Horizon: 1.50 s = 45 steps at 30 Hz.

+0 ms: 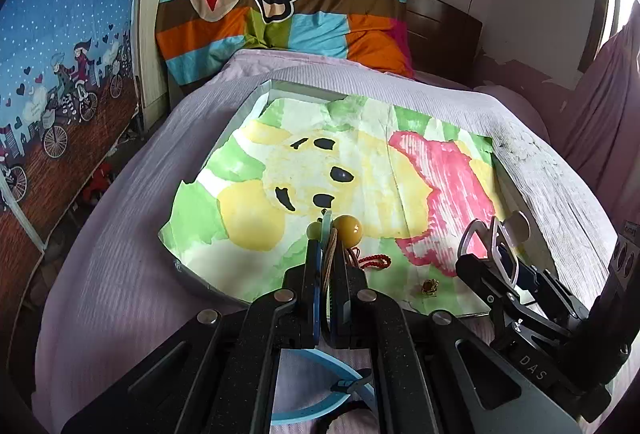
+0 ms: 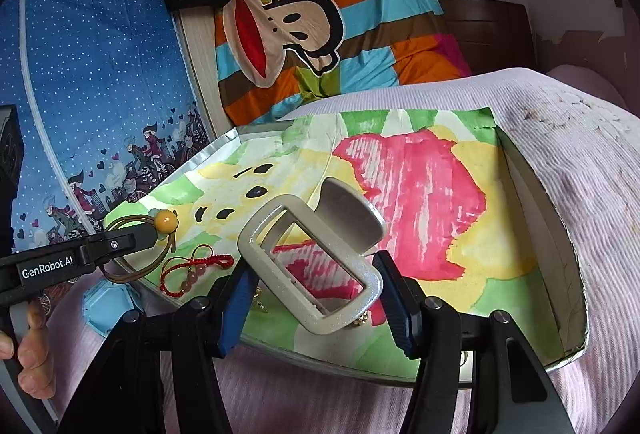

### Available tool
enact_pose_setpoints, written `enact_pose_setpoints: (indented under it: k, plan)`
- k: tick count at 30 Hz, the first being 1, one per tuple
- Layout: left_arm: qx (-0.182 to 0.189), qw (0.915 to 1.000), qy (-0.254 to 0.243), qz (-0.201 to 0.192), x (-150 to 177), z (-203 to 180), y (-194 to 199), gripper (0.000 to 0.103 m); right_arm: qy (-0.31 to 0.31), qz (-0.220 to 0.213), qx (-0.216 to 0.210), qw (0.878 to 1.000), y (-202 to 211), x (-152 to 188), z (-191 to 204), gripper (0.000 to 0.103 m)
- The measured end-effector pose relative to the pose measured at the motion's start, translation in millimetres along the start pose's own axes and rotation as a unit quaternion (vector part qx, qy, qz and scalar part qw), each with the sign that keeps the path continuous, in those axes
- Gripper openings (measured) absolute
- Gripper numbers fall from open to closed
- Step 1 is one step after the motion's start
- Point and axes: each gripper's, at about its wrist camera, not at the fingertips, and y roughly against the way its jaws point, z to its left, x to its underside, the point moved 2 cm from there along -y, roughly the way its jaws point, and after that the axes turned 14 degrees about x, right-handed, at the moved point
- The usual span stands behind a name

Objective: Organize jewelry
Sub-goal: 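Carry the claw clip and beaded bracelet over the silver tray, then lower both items into the tray and open both tools, then lift both open tools out of the tray toward the remaining items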

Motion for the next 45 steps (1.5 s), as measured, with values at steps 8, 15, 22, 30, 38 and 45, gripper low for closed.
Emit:
enact_pose_setpoints:
  k: [8,15,22,30,38,45]
  plan:
    - [-0.001,0.9998,0.013,0.017,4.2,3.2,-8.3,0.002,0.012,0.006,0.004,1.0,-1.0,2.1,2.2,0.056]
    - [0.006,0.9998,0.015,0.013,6.9,3.5,-6.3,0.002,0.013,0.007,0.001,1.0,-2.7,1.8,2.7,0.057]
    - [0.01,0.9999,0.005,-0.009,8.2,1.5,5.0,0.022,0.001,-0.007,-0.003,1.0,4.7,0.2,-1.4,0.058]
    - [0.009,0.9979,0.008,-0.063,10.2,1.0,39.6,0.046,-0.021,-0.074,0.005,0.997,43.2,-4.2,-11.1,0.079]
    - [-0.005,0.99,-0.009,-0.141,24.2,-8.2,95.0,0.084,-0.024,-0.147,-0.001,0.989,95.3,-5.0,-5.0,0.103]
    - [-0.014,0.982,-0.02,-0.187,45.7,-11.8,144.0,0.093,0.003,-0.185,0.009,0.983,134.1,4.8,12.1,0.103]
